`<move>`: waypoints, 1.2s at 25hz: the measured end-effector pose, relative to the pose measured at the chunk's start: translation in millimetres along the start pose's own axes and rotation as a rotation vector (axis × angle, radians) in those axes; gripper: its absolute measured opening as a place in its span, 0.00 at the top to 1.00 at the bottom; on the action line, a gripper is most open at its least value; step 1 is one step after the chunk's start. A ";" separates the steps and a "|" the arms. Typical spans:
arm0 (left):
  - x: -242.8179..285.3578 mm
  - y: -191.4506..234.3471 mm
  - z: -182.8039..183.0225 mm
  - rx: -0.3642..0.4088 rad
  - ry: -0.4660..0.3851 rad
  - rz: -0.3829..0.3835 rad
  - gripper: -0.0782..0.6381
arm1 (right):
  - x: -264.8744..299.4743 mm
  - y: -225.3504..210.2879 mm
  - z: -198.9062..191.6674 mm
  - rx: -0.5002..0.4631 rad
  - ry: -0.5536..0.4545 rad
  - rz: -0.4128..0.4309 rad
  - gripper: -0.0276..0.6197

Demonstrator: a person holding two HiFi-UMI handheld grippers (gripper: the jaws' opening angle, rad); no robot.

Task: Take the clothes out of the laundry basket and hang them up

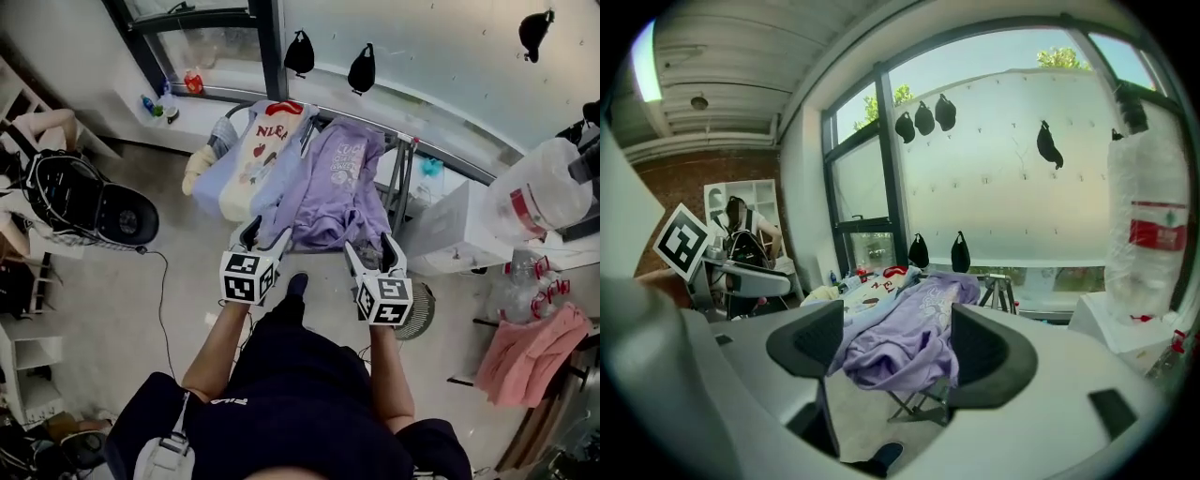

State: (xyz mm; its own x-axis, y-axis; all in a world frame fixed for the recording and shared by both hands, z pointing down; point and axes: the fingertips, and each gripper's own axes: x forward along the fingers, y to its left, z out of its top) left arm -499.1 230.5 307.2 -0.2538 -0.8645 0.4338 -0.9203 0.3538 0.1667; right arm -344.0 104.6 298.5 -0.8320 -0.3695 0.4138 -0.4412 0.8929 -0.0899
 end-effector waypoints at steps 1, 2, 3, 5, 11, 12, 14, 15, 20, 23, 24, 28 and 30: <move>-11.8 -6.0 -5.7 -0.008 -0.007 0.012 0.49 | -11.3 1.7 -2.1 -0.003 -0.010 0.005 0.41; -22.0 -13.2 -11.0 -0.015 -0.011 0.020 0.49 | -22.6 2.6 -3.8 -0.001 -0.021 0.008 0.41; -31.8 -22.2 -15.6 -0.018 -0.012 0.022 0.49 | -34.0 3.8 -5.8 0.007 -0.030 0.010 0.41; -52.4 -42.0 -20.6 -0.007 -0.015 0.017 0.49 | -55.9 8.6 -12.6 0.026 -0.038 0.019 0.41; -105.4 -74.9 -22.3 0.001 -0.044 0.029 0.49 | -95.3 25.0 -12.9 0.028 -0.063 0.043 0.41; -112.5 -76.3 -24.3 0.003 -0.043 0.029 0.49 | -99.2 28.5 -11.9 0.023 -0.067 0.044 0.41; -125.8 -74.5 -27.9 0.004 -0.045 0.034 0.49 | -104.5 35.8 -9.9 0.011 -0.074 0.042 0.41; -131.2 -72.7 -29.7 0.003 -0.049 0.039 0.49 | -107.0 38.7 -9.1 0.009 -0.078 0.036 0.41; -145.5 -61.5 -37.2 -0.003 -0.050 0.020 0.49 | -114.4 56.2 -11.9 0.019 -0.070 -0.001 0.41; -158.3 -40.3 -30.6 -0.003 -0.085 0.061 0.49 | -109.9 75.3 -13.7 0.011 -0.062 -0.002 0.41; -161.1 -35.2 -28.5 -0.006 -0.091 0.063 0.49 | -108.8 80.4 -14.0 0.013 -0.063 -0.004 0.41; -168.7 -16.8 -32.2 -0.025 -0.090 0.062 0.58 | -110.7 94.7 -15.1 0.025 -0.088 -0.060 0.60; -173.5 -3.6 -31.7 -0.043 -0.111 0.095 0.86 | -110.8 98.1 -16.1 0.023 -0.079 -0.095 0.94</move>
State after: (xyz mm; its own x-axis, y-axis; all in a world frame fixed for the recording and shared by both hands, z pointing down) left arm -442.3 390.5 259.3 -0.3731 -0.8596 0.3491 -0.8776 0.4491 0.1680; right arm -289.6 237.2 258.5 -0.8096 -0.4725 0.3484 -0.5263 0.8470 -0.0744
